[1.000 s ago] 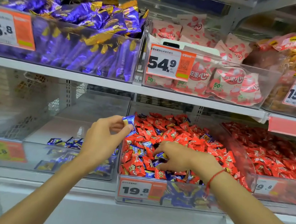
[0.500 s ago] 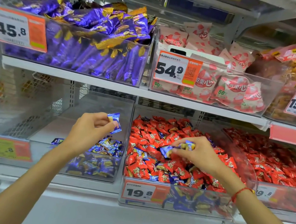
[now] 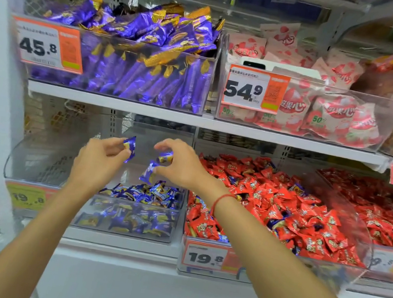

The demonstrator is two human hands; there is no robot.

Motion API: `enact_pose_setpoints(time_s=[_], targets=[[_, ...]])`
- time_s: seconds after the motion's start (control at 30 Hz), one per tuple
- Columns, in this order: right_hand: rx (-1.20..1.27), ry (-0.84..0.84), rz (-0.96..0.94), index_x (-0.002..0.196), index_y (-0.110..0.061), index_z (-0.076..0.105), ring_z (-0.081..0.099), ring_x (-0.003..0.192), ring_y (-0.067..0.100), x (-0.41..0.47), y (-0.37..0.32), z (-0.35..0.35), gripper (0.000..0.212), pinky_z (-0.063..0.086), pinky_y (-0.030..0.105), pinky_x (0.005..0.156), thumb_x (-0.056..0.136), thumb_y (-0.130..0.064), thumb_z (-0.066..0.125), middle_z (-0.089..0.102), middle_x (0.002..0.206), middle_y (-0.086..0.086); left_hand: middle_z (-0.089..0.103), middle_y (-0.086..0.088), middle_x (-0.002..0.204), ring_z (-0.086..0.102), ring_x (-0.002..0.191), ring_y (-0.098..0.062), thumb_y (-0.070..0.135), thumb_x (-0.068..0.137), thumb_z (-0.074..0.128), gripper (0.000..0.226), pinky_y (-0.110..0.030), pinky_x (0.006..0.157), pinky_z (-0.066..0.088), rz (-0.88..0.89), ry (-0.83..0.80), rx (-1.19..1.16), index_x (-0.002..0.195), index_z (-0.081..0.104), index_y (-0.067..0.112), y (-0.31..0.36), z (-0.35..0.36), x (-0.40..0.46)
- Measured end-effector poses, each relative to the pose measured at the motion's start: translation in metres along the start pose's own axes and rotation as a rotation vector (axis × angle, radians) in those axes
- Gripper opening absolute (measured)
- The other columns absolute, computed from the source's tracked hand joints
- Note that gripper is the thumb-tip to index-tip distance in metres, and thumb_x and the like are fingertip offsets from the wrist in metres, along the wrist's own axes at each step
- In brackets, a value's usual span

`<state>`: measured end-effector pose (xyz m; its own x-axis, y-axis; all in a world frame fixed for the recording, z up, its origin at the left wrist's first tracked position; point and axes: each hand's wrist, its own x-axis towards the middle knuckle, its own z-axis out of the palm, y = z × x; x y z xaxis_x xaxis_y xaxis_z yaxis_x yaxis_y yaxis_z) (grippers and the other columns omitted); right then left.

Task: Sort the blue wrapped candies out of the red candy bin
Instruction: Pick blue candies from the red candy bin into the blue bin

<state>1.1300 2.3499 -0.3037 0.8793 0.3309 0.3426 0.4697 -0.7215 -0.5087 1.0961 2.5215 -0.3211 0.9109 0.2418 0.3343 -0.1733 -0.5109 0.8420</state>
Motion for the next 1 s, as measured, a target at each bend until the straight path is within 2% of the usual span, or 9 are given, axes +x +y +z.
enact_pose_setpoints(time_s=[0.07,0.13,0.3,0.43,0.63,0.7,0.8,0.9,1.0], targets=[[-0.037,-0.156,0.011,0.138,-0.014,0.048,0.045,0.128,0.024,0.0,-0.001,0.002,0.065,0.036,0.031,0.105,0.079,-0.009,0.074,0.047,0.138,0.011,0.071,0.001,0.109,0.059,0.107,-0.006,0.024,0.089,0.067,0.033,-0.035,0.099,0.042,0.008,-0.067,0.014,0.122,0.065,0.021,-0.002,0.0,0.001],[-0.008,-0.178,0.002,0.141,-0.018,0.045,0.039,0.133,0.021,-0.013,0.003,-0.004,0.066,0.031,0.025,0.104,0.081,-0.006,0.071,0.043,0.142,0.008,0.069,0.008,0.103,0.063,0.107,-0.01,0.022,0.089,0.067,0.03,-0.039,0.103,0.044,0.022,-0.108,0.025,0.119,0.066,0.024,-0.004,0.001,0.001],[0.074,0.038,-0.027,0.119,-0.022,0.065,0.049,0.117,0.008,-0.074,0.03,-0.034,0.035,0.034,0.018,0.098,0.086,-0.009,0.066,0.058,0.123,-0.004,0.07,0.015,0.094,0.066,0.096,-0.01,0.022,0.09,0.065,0.017,-0.041,0.099,0.047,0.109,-0.117,0.072,0.097,0.067,0.038,0.004,0.009,-0.004],[0.136,0.176,0.095,0.105,-0.028,0.07,0.053,0.107,-0.003,-0.122,0.059,-0.067,0.017,0.035,0.006,0.087,0.092,-0.02,0.062,0.064,0.113,-0.011,0.071,0.019,0.095,0.067,0.091,-0.005,0.019,0.091,0.061,0.022,-0.039,0.091,0.052,0.213,-0.119,0.046,0.092,0.069,0.04,0.03,0.033,-0.023],[0.042,0.487,0.32,0.091,-0.027,0.071,0.061,0.097,0.012,-0.169,0.114,-0.127,0.025,0.043,0.019,0.083,0.088,-0.005,0.06,0.069,0.101,-0.004,0.069,0.025,0.1,0.063,0.095,0.002,0.026,0.092,0.059,0.021,-0.034,0.088,0.052,0.467,-0.295,0.112,0.098,0.067,0.045,0.081,0.092,-0.069],[-0.002,0.588,0.397,0.092,-0.026,0.071,0.063,0.099,0.017,-0.184,0.136,-0.142,0.029,0.047,0.029,0.089,0.088,0.0,0.057,0.07,0.101,0.0,0.064,0.025,0.116,0.058,0.11,-0.001,0.027,0.095,0.055,0.025,-0.034,0.095,0.048,0.589,-0.413,0.148,0.111,0.064,0.044,0.094,0.12,-0.073],[-0.175,0.688,0.536,0.104,-0.015,0.072,0.062,0.104,0.026,-0.204,0.165,-0.147,0.033,0.045,0.032,0.088,0.088,0.003,0.05,0.07,0.108,0.007,0.051,0.018,0.139,0.042,0.131,-0.004,0.025,0.099,0.05,0.032,-0.029,0.108,0.034,0.796,-0.581,0.222,0.129,0.057,0.035,0.119,0.168,-0.075],[-0.248,0.623,0.524,0.114,-0.009,0.068,0.055,0.118,0.03,-0.214,0.182,-0.136,0.043,0.043,0.036,0.099,0.084,0.011,0.045,0.059,0.128,0.01,0.032,0.007,0.155,0.024,0.144,-0.013,0.038,0.1,0.046,0.044,-0.032,0.117,0.019,0.951,-0.748,0.375,0.144,0.042,0.032,0.141,0.222,-0.077],[-0.257,0.539,0.523,0.122,-0.011,0.063,0.046,0.129,0.026,-0.217,0.188,-0.129,0.055,0.043,0.043,0.103,0.08,0.014,0.04,0.044,0.145,0.004,0.019,0.005,0.16,0.012,0.147,-0.02,0.055,0.096,0.041,0.058,-0.042,0.119,0.014,0.964,-0.854,0.599,0.15,0.027,0.039,0.142,0.267,-0.077]])
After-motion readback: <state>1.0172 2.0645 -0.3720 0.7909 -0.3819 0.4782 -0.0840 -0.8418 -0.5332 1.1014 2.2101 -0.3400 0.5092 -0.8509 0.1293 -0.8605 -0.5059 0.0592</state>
